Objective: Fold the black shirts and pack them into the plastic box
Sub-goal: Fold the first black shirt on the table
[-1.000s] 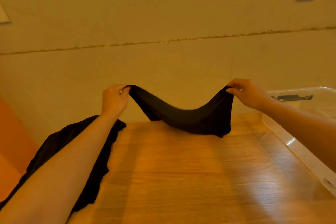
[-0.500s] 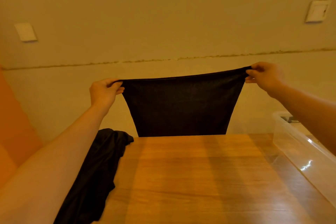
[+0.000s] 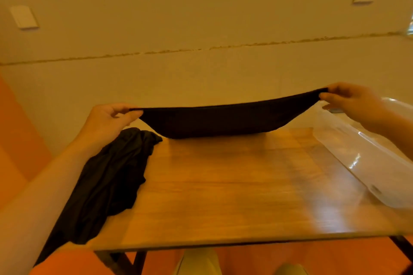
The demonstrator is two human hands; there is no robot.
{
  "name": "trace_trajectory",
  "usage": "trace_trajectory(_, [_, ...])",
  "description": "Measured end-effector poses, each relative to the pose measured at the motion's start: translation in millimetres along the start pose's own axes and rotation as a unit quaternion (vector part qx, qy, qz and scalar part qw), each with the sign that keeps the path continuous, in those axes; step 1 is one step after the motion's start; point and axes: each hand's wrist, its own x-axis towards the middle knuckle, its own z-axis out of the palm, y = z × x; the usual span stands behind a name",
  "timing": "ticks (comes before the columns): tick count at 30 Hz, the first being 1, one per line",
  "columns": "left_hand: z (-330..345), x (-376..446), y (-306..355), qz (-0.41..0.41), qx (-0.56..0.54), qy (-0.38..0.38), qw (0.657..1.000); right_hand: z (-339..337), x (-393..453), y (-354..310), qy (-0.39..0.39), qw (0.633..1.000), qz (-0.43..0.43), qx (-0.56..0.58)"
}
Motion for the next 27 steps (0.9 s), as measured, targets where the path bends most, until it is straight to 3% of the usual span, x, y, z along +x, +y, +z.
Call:
trace_trajectory(5, [4,-69,-49,0.021,0.166,-0.17,0.971,6,-72,43,-0.125,0.989,0.02,-0.082])
trace_trajectory(8, [14,-100,-77,0.032,0.196,-0.216,0.956,18,-97,69,-0.179,0.974,0.013,-0.141])
trace_trajectory(12, [27,-134,-102,0.002,0.187,-0.206,0.961,33,-122,90,-0.219,0.955,-0.019,-0.197])
trace_trajectory(17, [24,-160,-113,-0.031,0.173,-0.156,0.972,32,-143,108,-0.186,0.951,-0.028,-0.247])
trace_trajectory(21, [17,-167,-115,-0.039,0.157,-0.137,0.977,30,-148,109,-0.201,0.95,-0.007,-0.238])
trace_trajectory(27, [18,-158,-99,-0.035,0.116,-0.189,0.975,23,-142,111,-0.25,0.956,0.032,-0.15])
